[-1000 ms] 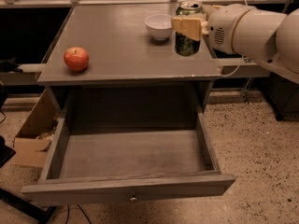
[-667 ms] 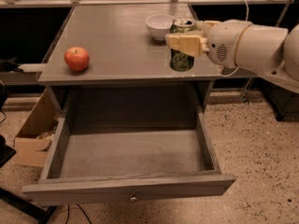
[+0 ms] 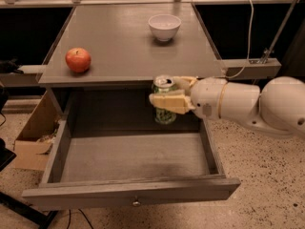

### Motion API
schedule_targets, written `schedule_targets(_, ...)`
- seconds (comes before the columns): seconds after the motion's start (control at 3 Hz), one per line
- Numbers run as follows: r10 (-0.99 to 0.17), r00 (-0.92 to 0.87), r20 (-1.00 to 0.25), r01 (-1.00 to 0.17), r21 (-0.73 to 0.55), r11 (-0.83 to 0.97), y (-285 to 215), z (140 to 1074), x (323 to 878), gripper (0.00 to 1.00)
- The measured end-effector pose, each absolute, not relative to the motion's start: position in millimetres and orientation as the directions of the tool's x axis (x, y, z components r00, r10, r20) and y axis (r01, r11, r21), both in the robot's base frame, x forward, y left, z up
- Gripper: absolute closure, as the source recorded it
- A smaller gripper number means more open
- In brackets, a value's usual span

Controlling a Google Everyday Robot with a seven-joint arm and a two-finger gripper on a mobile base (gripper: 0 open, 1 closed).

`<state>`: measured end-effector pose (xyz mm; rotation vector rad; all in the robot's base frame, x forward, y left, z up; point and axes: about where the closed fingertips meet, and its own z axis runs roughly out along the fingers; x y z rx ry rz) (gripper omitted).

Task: Place green can into top drawer

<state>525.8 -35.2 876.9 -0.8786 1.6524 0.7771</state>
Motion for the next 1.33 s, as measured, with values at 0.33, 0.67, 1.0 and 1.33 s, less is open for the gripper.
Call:
schedule_targets(0.33, -0.224, -0.179, -0.958, -0.871, 0.048, 0.489, -9.2, 827.0, 507.1, 1.00)
schedule_targets(0.67, -0.230, -0.190, -0.954, -0.864, 0.051, 0.502, -6.0, 815.2, 505.2, 1.00)
schedule_targets(1.0, -0.247, -0.168, -0.954, -0.886, 0.036, 0.463, 9.8, 809.0, 513.5, 1.00)
schedule_targets(1.33, -0.246, -0.086, -0.965, -0.937, -0.006, 0.350, 47.8, 794.5, 536.8, 1.00)
